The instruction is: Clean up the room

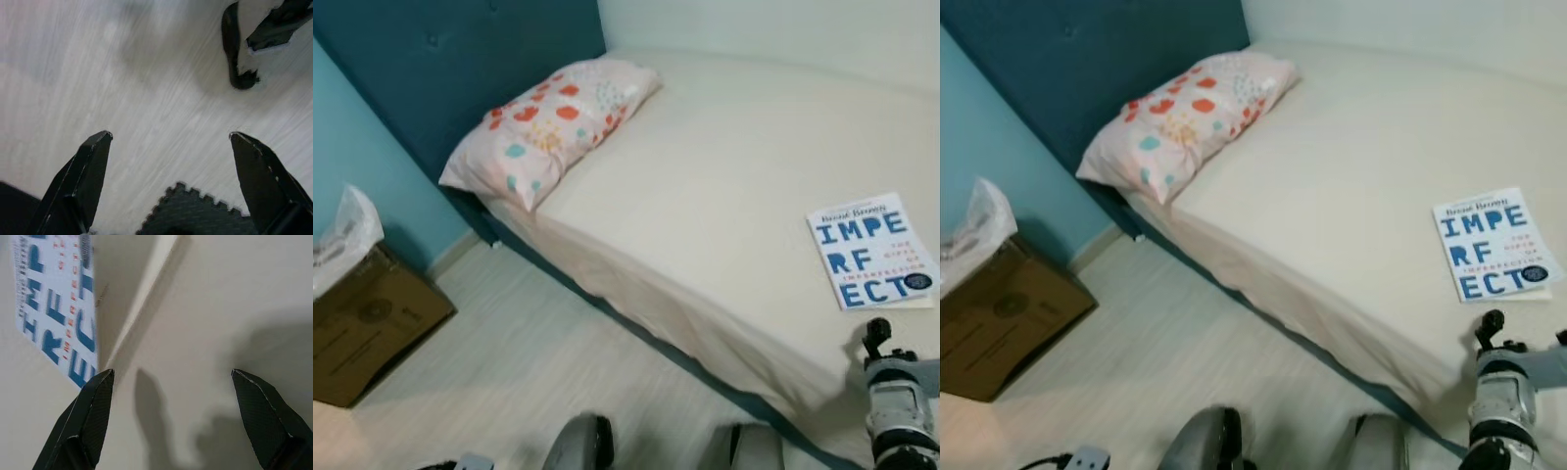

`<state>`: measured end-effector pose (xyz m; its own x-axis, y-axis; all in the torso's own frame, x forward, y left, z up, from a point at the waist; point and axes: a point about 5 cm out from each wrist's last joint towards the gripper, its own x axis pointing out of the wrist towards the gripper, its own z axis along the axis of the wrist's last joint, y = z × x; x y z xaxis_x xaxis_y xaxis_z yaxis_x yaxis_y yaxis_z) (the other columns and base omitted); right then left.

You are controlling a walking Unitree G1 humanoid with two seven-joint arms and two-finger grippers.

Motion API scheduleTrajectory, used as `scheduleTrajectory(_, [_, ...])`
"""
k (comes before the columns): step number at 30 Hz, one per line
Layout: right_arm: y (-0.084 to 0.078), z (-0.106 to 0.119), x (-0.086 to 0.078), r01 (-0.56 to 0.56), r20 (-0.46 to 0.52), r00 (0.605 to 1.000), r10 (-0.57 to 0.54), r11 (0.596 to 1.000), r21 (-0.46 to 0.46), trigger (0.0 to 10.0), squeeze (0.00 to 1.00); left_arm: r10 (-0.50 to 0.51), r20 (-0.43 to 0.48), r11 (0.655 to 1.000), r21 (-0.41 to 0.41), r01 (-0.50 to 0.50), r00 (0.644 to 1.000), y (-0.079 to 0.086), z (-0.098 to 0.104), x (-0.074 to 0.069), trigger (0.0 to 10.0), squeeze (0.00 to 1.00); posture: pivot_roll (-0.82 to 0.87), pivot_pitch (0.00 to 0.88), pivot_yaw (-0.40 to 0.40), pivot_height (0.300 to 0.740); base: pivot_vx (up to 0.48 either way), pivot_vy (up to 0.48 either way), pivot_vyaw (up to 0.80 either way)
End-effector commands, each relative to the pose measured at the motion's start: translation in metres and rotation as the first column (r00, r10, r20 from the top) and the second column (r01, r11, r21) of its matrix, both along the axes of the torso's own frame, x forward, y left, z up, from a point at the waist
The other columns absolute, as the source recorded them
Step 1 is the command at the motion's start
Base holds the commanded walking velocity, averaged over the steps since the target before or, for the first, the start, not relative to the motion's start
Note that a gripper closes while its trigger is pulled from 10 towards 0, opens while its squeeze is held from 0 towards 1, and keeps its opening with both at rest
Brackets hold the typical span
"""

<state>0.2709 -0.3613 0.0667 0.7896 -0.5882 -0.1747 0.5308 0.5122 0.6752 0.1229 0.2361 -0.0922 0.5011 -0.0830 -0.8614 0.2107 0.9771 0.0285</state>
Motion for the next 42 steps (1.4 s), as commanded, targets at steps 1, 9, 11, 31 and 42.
scheduleTrajectory(1, [0.005,-0.008,-0.002,-0.005,0.0,1.0,0.005,1.0,0.027,10.0,0.0,-0.001,-0.05,1.0,0.028,0.003,0.999,0.013,-0.002,-0.017,10.0,0.0,0.13,0.33,0.233,0.607,0.0,0.0,0.0])
scheduleTrajectory(9, [0.003,0.034,0.015,-0.089,0.251,0.962,0.109,0.992,-0.088,10.0,0.0,-0.11,-0.026,0.993,0.039,0.111,0.994,0.036,0.009,-0.034,10.0,0.0,0.21,0.427,0.305,0.607,0.0,0.0,0.0])
scheduleTrajectory(11, [0.003,0.036,0.016,-0.09,0.258,0.96,0.11,0.992,-0.091,10.0,0.0,-0.119,-0.024,0.992,0.038,0.12,0.993,0.037,0.01,-0.035,10.0,0.0,0.22,0.437,0.311,0.607,0.0,0.0,0.0])
scheduleTrajectory(31, [-0.04,0.077,0.0,0.119,0.482,0.871,-0.091,0.993,-0.028,10.0,0.0,-0.267,-0.034,0.962,0.055,0.268,0.963,0.068,0.036,-0.061,10.0,0.0,0.32,0.516,0.4,0.607,0.0,0.0,0.0])
scheduleTrajectory(42, [-0.041,0.09,0.002,0.105,0.557,0.827,-0.072,0.994,-0.029,0.0,0.0,-0.291,-0.009,0.956,0.04,0.291,0.957,0.054,0.035,-0.047,10.0,0.0,0.28,0.489,0.389,0.607,0.0,0.0,0.0])
